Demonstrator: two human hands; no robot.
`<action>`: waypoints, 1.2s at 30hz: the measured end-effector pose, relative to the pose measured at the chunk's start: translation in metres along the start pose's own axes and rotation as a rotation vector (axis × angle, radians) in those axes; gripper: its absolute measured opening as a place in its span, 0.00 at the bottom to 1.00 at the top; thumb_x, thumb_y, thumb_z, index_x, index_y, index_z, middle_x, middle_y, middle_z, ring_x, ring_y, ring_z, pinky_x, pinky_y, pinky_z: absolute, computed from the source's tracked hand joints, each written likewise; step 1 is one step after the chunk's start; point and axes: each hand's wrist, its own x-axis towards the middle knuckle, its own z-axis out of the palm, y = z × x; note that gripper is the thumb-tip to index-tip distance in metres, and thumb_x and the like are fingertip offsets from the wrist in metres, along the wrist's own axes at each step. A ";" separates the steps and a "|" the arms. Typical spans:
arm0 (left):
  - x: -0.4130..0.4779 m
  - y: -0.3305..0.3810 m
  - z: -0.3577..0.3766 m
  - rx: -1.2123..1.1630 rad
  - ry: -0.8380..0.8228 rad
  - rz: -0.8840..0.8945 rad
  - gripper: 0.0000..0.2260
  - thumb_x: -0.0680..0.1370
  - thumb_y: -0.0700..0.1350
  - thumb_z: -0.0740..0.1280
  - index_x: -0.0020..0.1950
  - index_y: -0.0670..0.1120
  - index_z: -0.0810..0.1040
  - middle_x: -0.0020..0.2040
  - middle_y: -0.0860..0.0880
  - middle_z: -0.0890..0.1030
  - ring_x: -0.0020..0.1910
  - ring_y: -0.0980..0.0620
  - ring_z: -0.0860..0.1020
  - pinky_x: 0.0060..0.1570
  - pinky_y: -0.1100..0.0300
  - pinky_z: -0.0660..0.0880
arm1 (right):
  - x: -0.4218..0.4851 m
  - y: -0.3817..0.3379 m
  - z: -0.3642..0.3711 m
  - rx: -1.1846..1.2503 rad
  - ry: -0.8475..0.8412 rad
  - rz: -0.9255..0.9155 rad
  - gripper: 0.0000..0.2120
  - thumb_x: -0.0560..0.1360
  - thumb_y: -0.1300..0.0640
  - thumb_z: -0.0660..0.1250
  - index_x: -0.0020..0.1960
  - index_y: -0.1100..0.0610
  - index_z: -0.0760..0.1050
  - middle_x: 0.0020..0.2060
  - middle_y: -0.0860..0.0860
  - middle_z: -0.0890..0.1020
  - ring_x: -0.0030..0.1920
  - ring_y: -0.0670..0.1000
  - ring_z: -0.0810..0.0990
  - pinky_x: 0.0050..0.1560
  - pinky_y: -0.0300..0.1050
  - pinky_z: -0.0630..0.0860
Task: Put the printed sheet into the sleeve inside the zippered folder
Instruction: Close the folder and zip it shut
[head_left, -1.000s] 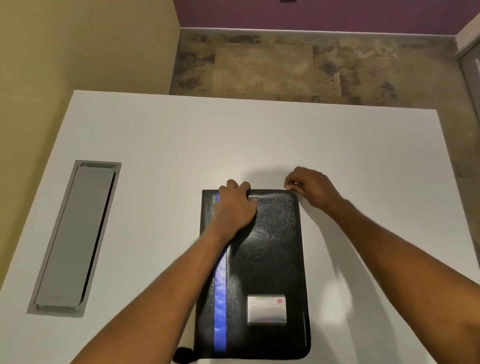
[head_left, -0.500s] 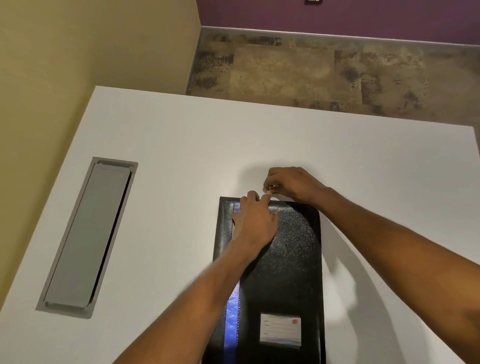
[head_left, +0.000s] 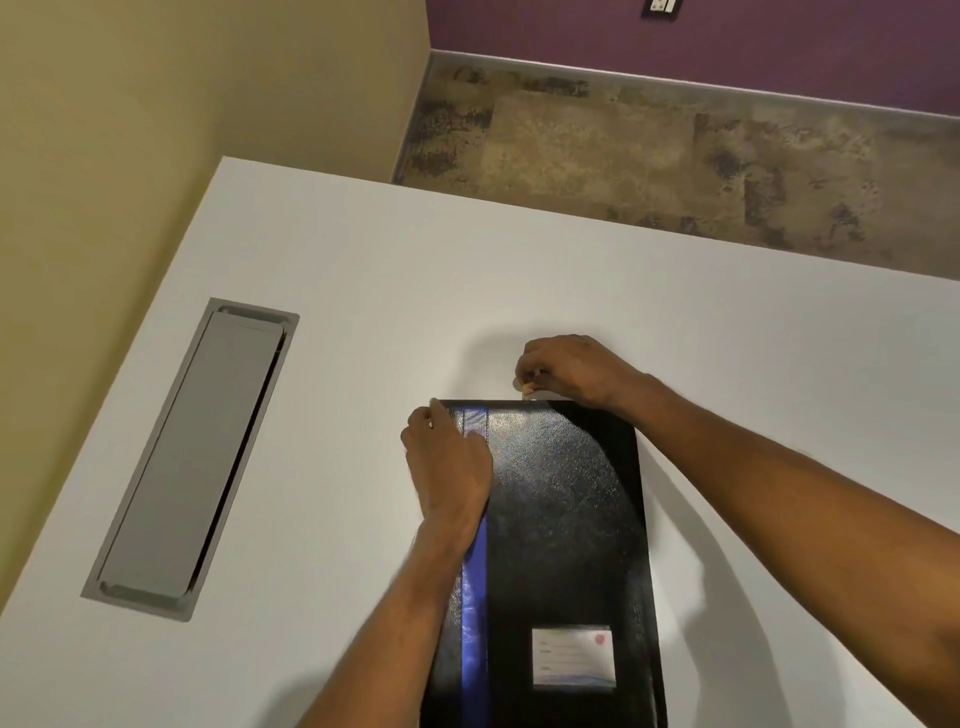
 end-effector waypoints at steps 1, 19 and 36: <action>0.001 -0.001 0.000 -0.022 -0.002 0.001 0.27 0.80 0.44 0.65 0.78 0.40 0.66 0.75 0.41 0.68 0.73 0.40 0.66 0.73 0.49 0.65 | 0.001 -0.001 0.001 0.001 0.003 -0.003 0.04 0.78 0.49 0.69 0.49 0.48 0.82 0.49 0.43 0.83 0.48 0.46 0.81 0.47 0.44 0.73; 0.011 -0.001 0.003 -0.092 -0.065 0.132 0.23 0.79 0.44 0.62 0.75 0.47 0.70 0.71 0.47 0.72 0.71 0.46 0.67 0.71 0.50 0.68 | 0.032 -0.047 0.012 0.022 0.077 0.040 0.06 0.80 0.51 0.66 0.51 0.51 0.82 0.50 0.46 0.83 0.50 0.52 0.82 0.51 0.50 0.77; -0.063 -0.059 -0.016 -0.148 -0.143 0.158 0.14 0.83 0.49 0.63 0.67 0.46 0.74 0.61 0.44 0.77 0.63 0.43 0.72 0.59 0.53 0.70 | -0.167 -0.084 0.074 0.394 0.565 0.689 0.24 0.80 0.50 0.70 0.73 0.55 0.70 0.69 0.51 0.76 0.70 0.53 0.73 0.71 0.52 0.72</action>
